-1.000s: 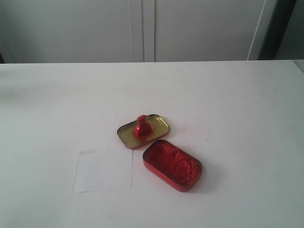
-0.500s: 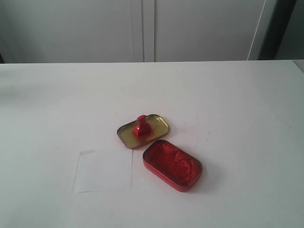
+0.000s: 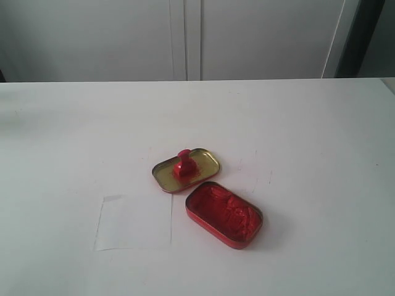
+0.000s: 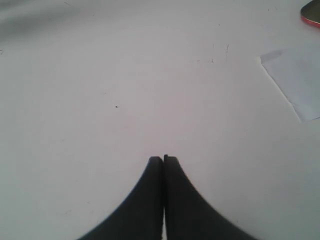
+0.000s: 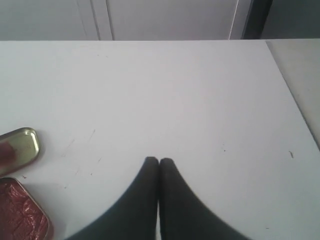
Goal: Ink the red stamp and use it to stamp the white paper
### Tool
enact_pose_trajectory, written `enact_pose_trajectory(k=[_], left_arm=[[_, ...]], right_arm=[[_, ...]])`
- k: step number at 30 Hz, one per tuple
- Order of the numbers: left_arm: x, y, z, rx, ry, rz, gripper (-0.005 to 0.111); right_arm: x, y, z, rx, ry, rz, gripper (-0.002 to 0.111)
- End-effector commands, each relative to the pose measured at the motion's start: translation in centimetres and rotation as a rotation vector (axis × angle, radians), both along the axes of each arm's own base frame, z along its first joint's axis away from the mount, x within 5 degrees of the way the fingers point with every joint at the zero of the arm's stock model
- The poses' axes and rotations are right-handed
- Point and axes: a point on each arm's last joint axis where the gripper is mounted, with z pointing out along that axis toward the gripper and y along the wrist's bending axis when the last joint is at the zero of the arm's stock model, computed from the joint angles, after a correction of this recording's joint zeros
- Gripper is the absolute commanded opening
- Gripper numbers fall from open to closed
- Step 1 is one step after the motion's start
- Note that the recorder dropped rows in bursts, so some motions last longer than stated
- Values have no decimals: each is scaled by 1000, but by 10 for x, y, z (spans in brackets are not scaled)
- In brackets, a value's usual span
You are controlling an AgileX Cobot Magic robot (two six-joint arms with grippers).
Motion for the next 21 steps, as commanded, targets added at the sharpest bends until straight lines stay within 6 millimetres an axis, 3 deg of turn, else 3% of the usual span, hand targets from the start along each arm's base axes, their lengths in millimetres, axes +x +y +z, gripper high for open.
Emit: enact_pose_trajectory(k=[1,12,21], left_arm=[[0,0,-3,0,7,-6,0],[0,0,-3,0,7,-6,0],[0,0,-3,0,7,-6,0]], right_arm=[[27,2,-4,1,101,-2,0],[108,9,-25,-2,354,15,0],[170,37,-37,-36,503,112,0]])
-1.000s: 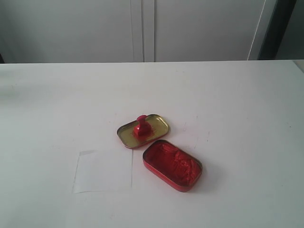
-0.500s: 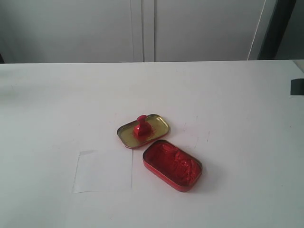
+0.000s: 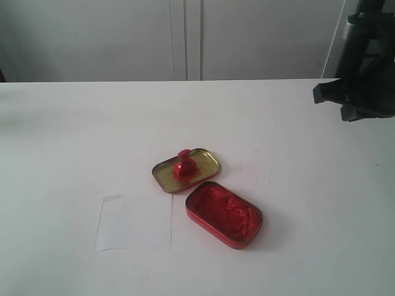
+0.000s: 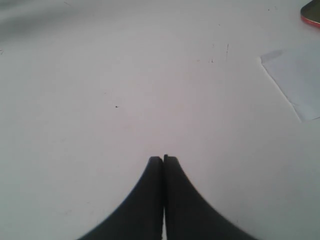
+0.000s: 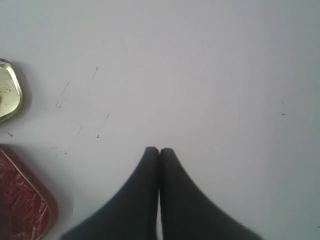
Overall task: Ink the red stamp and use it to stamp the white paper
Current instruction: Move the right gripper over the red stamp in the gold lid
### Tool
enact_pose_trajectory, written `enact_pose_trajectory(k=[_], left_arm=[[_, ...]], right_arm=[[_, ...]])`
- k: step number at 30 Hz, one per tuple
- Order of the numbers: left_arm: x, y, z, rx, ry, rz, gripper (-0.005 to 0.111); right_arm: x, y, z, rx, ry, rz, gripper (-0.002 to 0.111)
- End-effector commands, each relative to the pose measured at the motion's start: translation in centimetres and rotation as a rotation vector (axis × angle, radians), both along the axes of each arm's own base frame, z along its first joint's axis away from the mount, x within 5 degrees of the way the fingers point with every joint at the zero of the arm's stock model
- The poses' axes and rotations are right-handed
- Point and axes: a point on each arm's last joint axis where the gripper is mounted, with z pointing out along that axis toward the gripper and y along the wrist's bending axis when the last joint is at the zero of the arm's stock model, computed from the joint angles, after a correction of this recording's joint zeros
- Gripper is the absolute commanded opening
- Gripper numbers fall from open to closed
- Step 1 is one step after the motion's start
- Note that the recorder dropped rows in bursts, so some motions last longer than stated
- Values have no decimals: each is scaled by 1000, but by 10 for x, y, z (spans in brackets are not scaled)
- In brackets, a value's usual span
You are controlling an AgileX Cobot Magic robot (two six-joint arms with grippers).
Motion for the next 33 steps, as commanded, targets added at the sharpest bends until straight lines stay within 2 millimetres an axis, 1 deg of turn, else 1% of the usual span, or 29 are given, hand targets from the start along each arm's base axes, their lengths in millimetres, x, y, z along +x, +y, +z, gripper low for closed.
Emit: enact_pose_trajectory(k=[1,5,13,17,20,24,33], left_arm=[[0,0,-3,0,7,-6,0],[0,0,-3,0,7,-6,0],[0,0,-3,0,7,-6,0],[0,0,-3,0,7,-6,0],[0,0,-3,0,7,-6,0],[0,0,-3,0,7,-6,0],[0,0,-3,0,7,-6,0]], right_arm=[[22,9,-4,18,41,28,0],[44,15,-8,34,92,54,0],[70,21,-18,34,182,96,0],[82,32,-20,31,203,127,0],[90,45,-23,28,210,158,0],[98,69,-25,18,218,223,0],[109,119,-33,-4,251,337,0]])
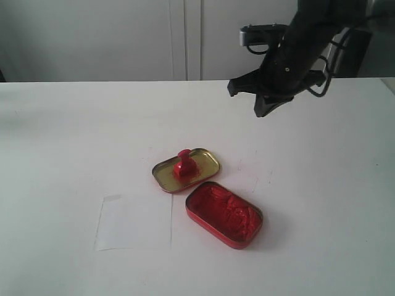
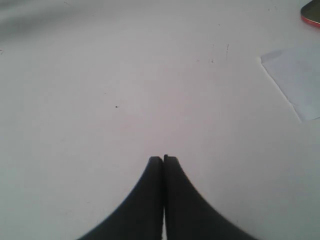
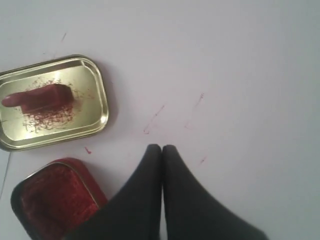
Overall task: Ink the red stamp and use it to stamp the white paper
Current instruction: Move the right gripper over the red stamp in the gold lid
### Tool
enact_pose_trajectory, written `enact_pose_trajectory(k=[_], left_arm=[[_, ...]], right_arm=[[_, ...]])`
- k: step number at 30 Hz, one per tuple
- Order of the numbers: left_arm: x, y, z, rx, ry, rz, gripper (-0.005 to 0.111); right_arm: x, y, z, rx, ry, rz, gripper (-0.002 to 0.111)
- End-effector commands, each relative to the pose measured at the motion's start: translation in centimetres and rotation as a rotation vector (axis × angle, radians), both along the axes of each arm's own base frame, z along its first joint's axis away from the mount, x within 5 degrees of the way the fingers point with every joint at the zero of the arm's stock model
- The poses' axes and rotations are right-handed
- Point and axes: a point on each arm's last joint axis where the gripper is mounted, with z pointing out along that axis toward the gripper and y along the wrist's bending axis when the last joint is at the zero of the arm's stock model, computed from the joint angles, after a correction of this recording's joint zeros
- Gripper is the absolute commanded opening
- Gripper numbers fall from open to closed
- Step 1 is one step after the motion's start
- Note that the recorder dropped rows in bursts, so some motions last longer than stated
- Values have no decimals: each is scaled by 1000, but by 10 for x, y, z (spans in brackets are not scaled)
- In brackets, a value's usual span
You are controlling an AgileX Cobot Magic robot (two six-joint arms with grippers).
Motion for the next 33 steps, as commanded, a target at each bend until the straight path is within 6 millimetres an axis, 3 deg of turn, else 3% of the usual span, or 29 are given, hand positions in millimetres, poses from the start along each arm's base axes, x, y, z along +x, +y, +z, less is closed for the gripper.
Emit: enact_pose_trajectory(k=[1,9,16,33], left_arm=[[0,0,-3,0,7,-6,0],[0,0,-3,0,7,-6,0],[0,0,-3,0,7,-6,0],[0,0,-3,0,7,-6,0]], right_arm=[[4,23,-5,-11,18,64,0],[9,58,-19,-19,31,142,0],[12,77,-26,-21,34,178,0],[19,87,-35,-3,31,217,0]])
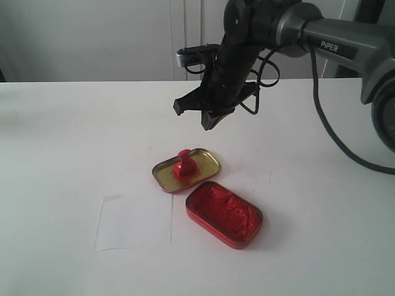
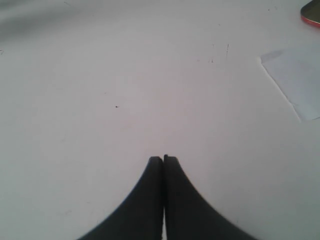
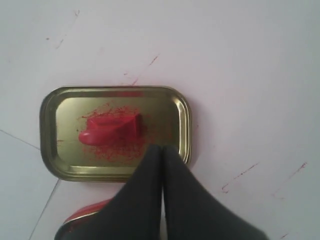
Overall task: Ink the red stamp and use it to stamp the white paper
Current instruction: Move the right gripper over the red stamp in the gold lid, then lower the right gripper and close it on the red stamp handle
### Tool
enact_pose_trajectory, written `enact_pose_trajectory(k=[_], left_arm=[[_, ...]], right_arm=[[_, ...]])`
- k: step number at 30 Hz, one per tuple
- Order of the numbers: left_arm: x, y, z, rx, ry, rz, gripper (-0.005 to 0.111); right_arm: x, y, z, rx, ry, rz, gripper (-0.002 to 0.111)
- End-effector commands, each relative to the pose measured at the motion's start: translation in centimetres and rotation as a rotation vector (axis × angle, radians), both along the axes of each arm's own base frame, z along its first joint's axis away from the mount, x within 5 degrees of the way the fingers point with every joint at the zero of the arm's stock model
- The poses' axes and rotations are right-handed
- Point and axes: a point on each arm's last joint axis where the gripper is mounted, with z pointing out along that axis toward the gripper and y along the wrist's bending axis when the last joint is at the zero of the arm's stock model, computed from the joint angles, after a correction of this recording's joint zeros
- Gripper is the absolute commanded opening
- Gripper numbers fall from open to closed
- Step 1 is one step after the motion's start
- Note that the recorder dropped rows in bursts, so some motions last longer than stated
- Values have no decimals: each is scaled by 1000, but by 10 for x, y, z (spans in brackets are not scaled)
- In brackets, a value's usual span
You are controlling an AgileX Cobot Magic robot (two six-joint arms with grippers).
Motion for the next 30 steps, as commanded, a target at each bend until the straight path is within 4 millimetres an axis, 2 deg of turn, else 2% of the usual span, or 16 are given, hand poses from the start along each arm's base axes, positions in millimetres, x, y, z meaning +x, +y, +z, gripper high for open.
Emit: enact_pose_trajectory(k=[1,11,18,21,23,27,30], left_arm=[[0,0,-3,0,7,-6,0],[0,0,-3,0,7,-6,0],[0,0,-3,0,7,-6,0],[0,0,-3,0,7,-6,0],[0,0,-3,0,7,-6,0],[0,0,-3,0,7,-6,0],[0,0,-3,0,7,-6,0]], right_arm=[[1,1,-3,5,5,13,0],[-2,20,-18,6,16,82,0],[-8,39,-15,-36,-129,405,0],[-11,45,-15,-86,-215,647,0],[-11,46,-15,-126,-265,800,0],[-11,46,-15,-159,-307,934,0],[-13,45,-15,-199,-343,1098,0]])
